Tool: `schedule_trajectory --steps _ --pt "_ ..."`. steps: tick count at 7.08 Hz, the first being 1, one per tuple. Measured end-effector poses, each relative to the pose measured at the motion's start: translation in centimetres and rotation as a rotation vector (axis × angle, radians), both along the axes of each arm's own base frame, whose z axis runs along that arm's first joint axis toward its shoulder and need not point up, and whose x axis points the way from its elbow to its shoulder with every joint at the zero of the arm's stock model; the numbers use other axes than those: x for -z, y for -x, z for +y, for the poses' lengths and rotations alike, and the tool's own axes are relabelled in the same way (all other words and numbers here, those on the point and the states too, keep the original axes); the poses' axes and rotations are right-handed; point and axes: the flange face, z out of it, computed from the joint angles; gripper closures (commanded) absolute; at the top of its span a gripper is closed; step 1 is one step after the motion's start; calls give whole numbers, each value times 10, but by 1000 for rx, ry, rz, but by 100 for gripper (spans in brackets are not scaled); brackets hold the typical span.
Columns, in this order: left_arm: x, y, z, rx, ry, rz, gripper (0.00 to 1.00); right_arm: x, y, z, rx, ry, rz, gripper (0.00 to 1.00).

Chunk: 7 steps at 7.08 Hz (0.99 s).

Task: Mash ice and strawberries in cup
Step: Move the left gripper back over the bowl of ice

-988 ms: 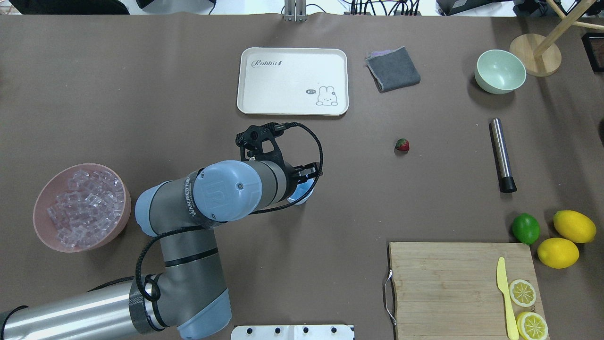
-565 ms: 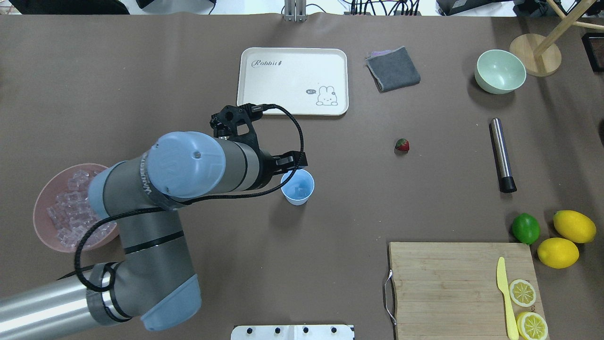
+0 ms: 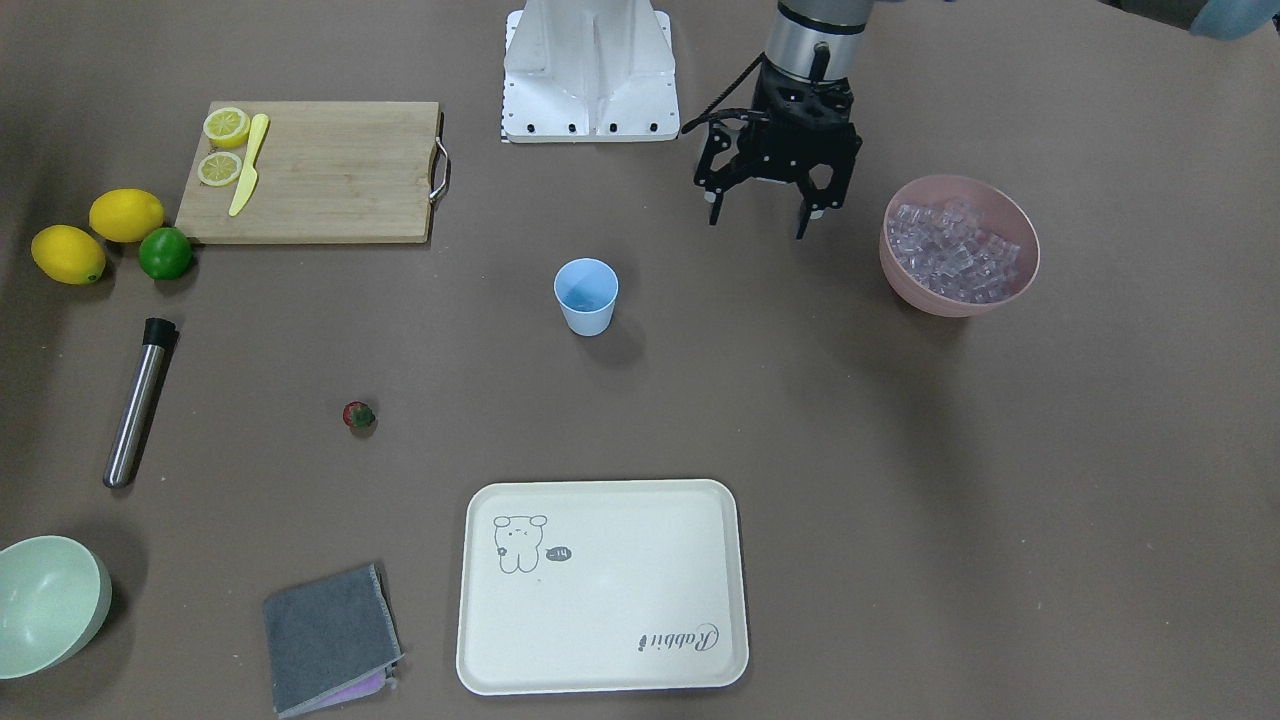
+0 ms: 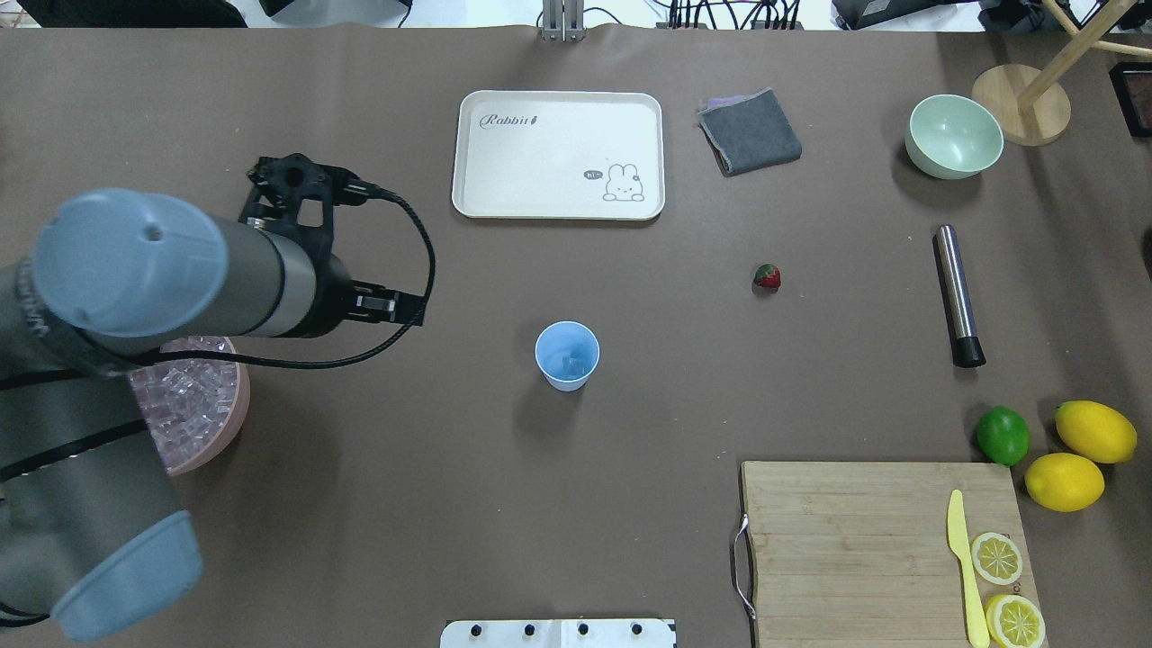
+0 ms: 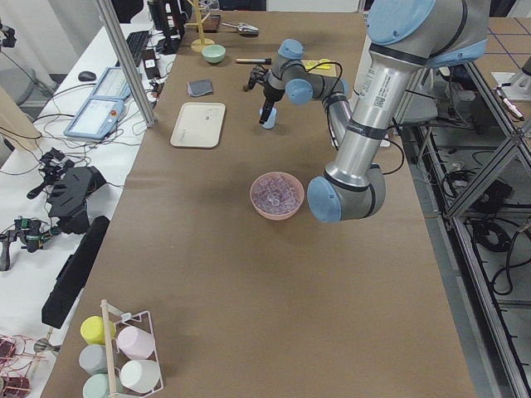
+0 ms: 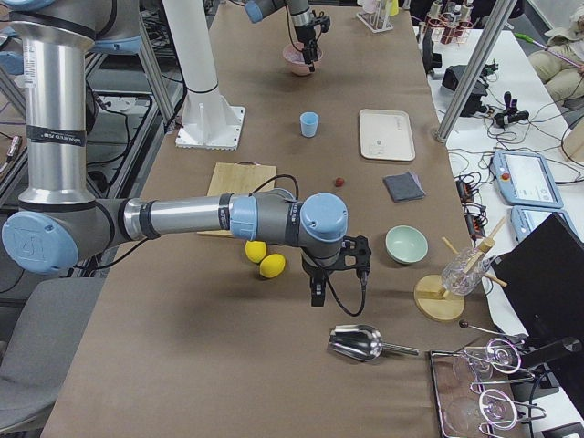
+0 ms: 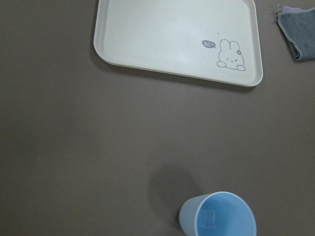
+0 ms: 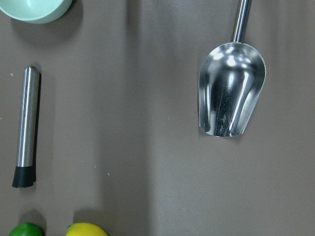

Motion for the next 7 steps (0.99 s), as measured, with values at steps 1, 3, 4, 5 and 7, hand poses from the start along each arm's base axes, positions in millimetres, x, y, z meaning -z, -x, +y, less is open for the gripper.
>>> schedule_trajectory --steps 1,3,4,5,7 --pt "-24 33 -3 -45 -59 -57 3 0 0 0 0 0 0 0" --pt "-82 86 -14 -113 -169 -116 3 4 0 -1 0 -8 -2 0" --pt "-109 99 -25 -144 -211 -113 3 7 0 -2 -1 -15 -2 0" --pt "-125 105 -32 -166 -238 -104 3 12 1 -3 1 -24 -2 0" --pt "-150 109 -34 -194 -235 -119 3 14 5 -5 8 -27 -2 0"
